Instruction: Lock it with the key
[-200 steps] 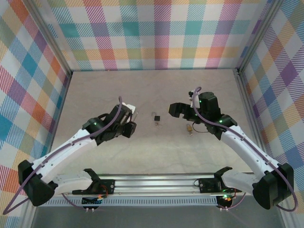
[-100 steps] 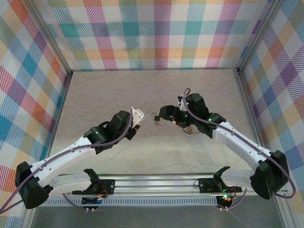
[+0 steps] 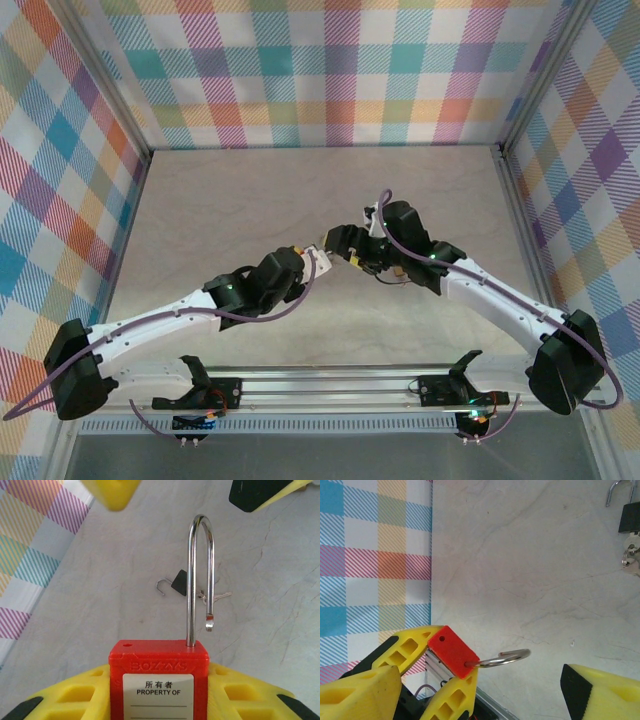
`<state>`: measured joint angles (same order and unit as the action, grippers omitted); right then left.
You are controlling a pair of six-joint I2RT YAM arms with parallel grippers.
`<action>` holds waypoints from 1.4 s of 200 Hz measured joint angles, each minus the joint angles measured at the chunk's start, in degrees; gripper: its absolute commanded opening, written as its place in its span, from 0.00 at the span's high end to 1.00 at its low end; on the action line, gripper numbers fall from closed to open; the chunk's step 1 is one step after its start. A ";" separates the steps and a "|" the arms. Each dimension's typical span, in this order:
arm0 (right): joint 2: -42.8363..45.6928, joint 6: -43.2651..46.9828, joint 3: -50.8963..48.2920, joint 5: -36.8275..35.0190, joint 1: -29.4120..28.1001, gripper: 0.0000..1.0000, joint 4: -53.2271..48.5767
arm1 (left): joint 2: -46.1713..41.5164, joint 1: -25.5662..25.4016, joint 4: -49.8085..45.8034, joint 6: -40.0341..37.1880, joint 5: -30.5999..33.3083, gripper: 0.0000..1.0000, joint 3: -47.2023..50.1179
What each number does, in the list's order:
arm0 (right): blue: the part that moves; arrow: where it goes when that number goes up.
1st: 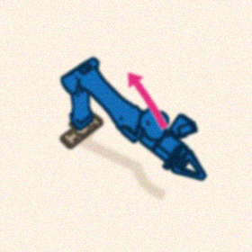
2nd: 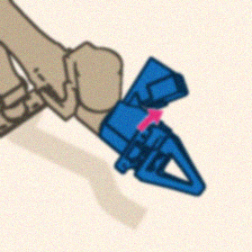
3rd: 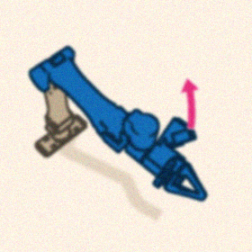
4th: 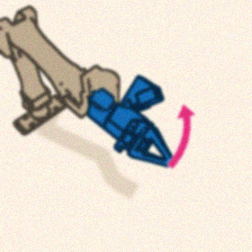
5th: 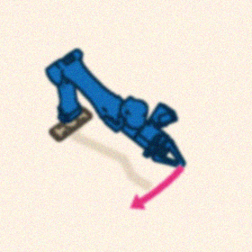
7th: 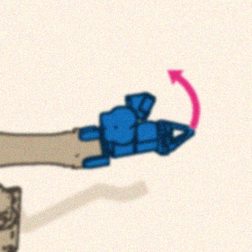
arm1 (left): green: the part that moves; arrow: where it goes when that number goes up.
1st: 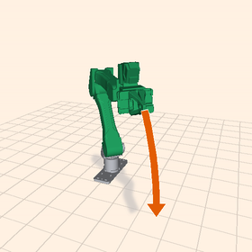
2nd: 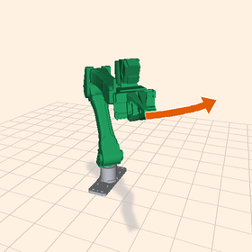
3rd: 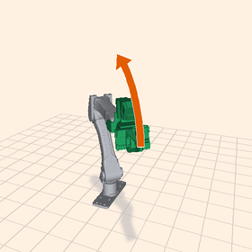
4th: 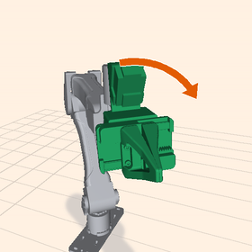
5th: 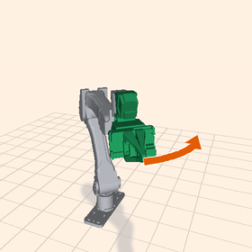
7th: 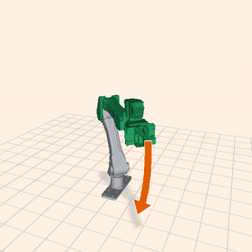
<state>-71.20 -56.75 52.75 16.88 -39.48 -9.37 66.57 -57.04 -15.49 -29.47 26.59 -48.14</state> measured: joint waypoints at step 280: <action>-8.35 -6.75 -1.88 2.27 -2.69 0.46 8.33 | 0.20 -1.29 1.14 0.31 2.34 1.00 1.03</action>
<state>-79.55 -63.51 50.87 19.16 -42.17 -1.04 66.76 -58.33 -14.35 -29.17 28.93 -47.11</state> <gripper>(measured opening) 0.559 0.379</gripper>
